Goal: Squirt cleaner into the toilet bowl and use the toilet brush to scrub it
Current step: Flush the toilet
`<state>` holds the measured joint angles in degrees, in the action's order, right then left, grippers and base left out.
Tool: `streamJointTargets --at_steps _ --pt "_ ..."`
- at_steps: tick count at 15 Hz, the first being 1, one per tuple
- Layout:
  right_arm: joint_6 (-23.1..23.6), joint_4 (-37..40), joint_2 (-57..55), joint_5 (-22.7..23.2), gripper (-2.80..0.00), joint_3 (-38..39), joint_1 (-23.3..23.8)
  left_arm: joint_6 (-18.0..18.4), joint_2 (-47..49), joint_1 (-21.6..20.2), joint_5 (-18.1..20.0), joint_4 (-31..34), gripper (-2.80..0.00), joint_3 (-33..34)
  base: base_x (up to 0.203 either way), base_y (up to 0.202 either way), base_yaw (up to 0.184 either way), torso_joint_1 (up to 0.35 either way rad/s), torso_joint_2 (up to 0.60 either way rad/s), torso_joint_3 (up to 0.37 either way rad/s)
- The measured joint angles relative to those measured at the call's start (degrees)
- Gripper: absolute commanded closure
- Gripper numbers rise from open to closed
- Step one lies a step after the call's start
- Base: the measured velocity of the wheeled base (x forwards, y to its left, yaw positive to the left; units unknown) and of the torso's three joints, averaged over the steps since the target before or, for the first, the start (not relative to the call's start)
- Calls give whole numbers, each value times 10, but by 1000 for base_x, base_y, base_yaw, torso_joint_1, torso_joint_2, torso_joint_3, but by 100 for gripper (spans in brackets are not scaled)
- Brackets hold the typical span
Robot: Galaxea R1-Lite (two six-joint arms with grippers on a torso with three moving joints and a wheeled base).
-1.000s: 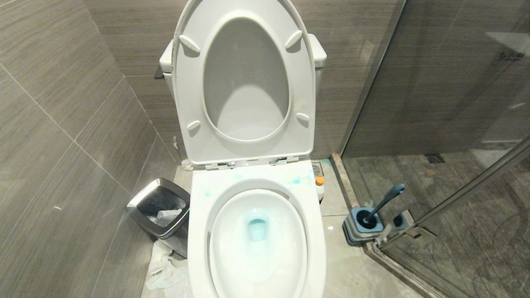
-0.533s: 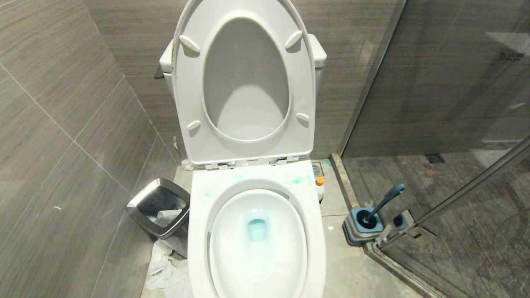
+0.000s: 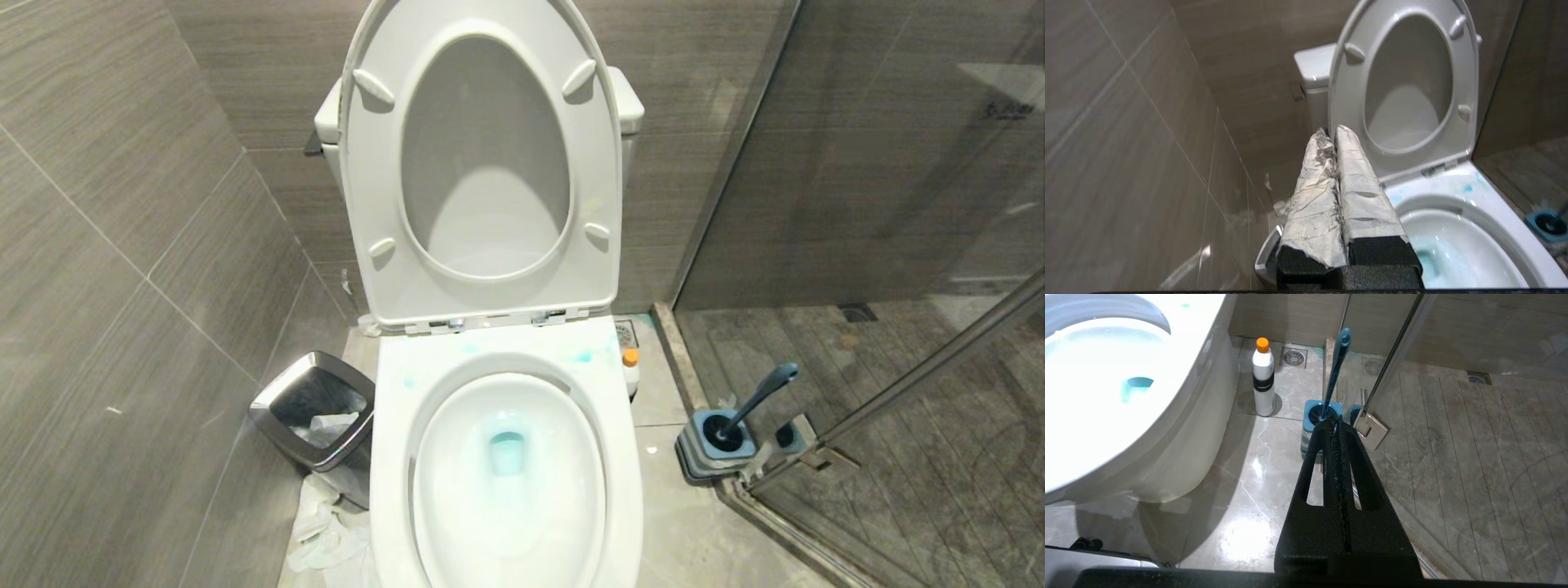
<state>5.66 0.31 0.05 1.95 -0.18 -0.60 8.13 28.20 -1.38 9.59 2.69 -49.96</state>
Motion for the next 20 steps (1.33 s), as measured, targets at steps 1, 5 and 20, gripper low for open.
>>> streamJointTargets --at_steps 1,5,20 --pt "0 0 0 0 0 0 0 0 43 -1 0 -31 0 -19 0 0 0 0 0 0" --pt "0 0 0 0 0 0 0 -1 182 -3 -4 -88 0 -103 0 0 0 0 0 0" --pt "0 0 0 0 0 0 0 -94 743 -42 -4 -217 0 -576 0 0 0 0 0 0"
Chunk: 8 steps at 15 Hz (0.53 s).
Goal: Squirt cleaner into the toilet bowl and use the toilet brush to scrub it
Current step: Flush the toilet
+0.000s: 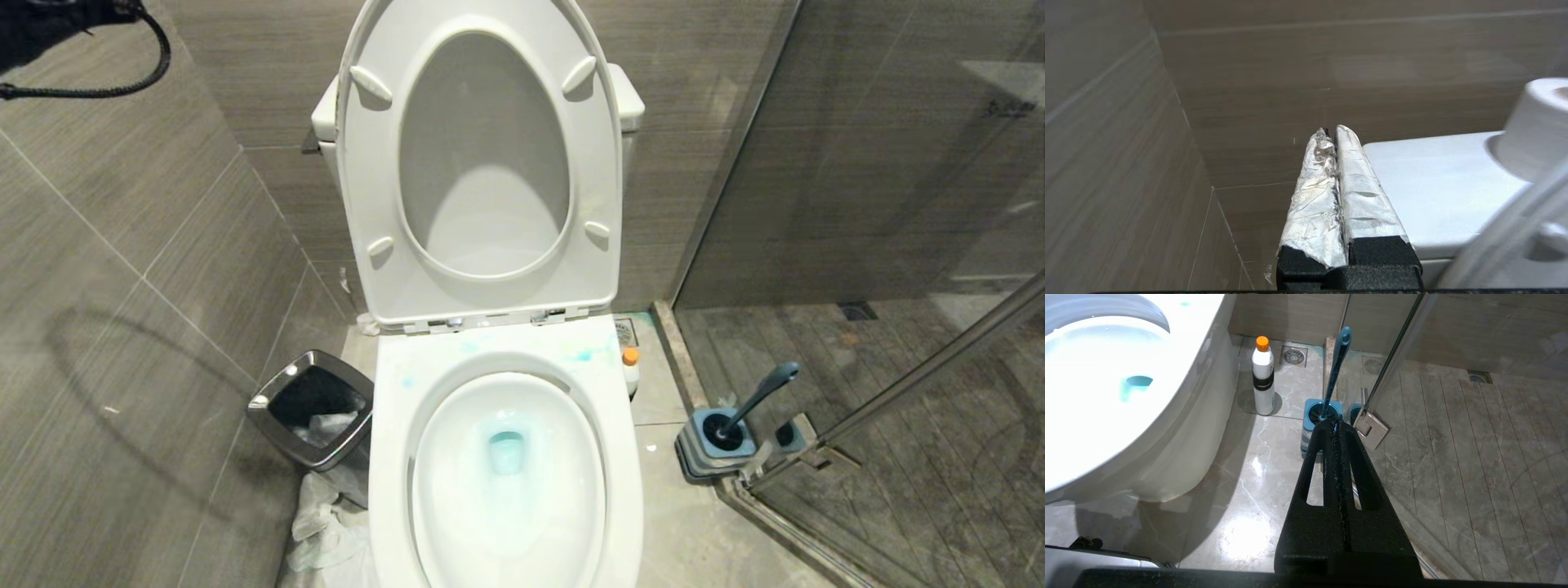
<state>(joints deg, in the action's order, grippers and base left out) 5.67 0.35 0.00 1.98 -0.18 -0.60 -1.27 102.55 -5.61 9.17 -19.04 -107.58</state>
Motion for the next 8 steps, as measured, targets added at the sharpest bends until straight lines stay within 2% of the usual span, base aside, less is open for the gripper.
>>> streamJointTargets --at_steps 2,4,6,8 --pt "0 0 0 0 0 0 0 -7 51 -14 2 -3 0 -29 0 0 0 0 0 0" --pt "0 0 0 0 0 0 0 -34 86 -20 9 -7 0 -38 0 0 0 0 0 0" --pt "0 0 0 0 0 0 0 -82 111 -10 12 -13 0 -41 0 0 0 0 0 0" --pt "0 0 0 0 0 0 0 -99 128 5 12 -20 0 -41 0 0 0 0 0 0"
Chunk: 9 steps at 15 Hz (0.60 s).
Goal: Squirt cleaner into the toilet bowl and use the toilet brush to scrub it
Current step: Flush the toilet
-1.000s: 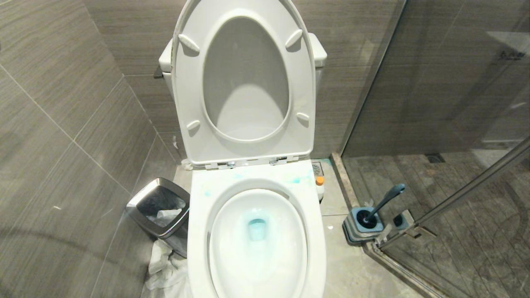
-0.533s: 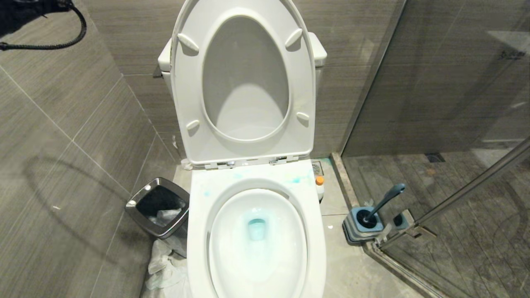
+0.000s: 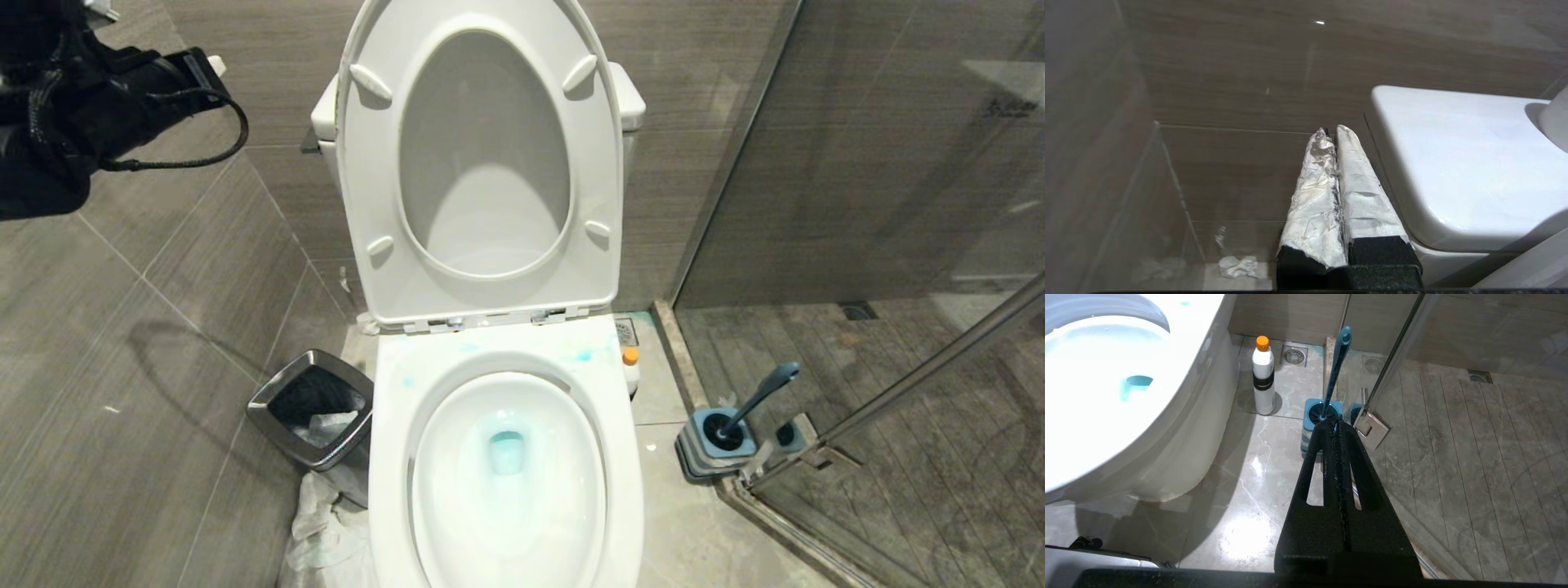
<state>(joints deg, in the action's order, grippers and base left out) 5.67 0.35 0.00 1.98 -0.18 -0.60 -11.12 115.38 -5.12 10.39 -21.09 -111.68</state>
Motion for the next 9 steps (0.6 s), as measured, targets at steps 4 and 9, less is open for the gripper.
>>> streamJointTargets --at_steps 4,9 --pt "0 0 0 0 0 0 0 2 26 19 1 -12 0 -1 0 0 0 0 0 0" --pt "0 0 0 0 0 0 0 4 48 41 1 -31 0 -1 0 0 0 0 0 0"
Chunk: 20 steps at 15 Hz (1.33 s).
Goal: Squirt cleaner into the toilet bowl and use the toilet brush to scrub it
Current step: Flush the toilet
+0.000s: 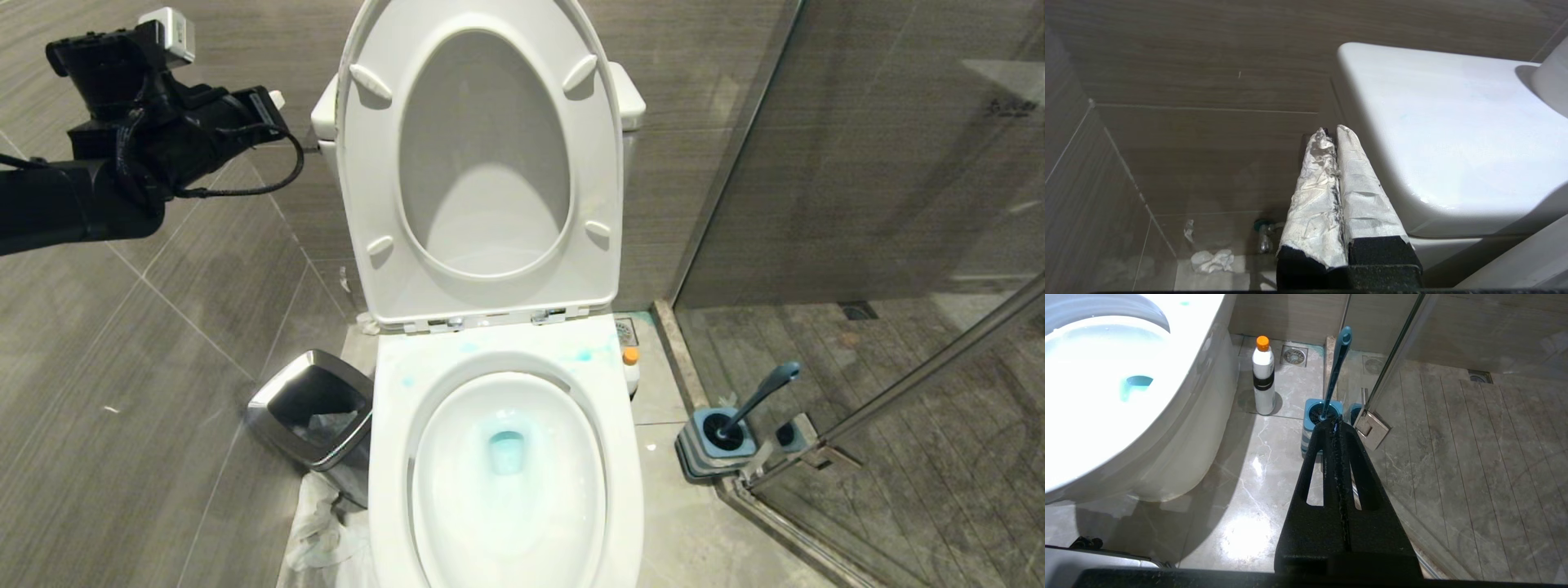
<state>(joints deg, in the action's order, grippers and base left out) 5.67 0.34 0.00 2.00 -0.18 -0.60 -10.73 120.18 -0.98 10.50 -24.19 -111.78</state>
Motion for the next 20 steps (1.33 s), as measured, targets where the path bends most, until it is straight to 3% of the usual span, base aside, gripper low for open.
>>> streamJointTargets --at_steps 20 --pt "0 0 0 0 0 0 0 59 68 30 -3 -13 0 -1 0 0 0 0 0 0"
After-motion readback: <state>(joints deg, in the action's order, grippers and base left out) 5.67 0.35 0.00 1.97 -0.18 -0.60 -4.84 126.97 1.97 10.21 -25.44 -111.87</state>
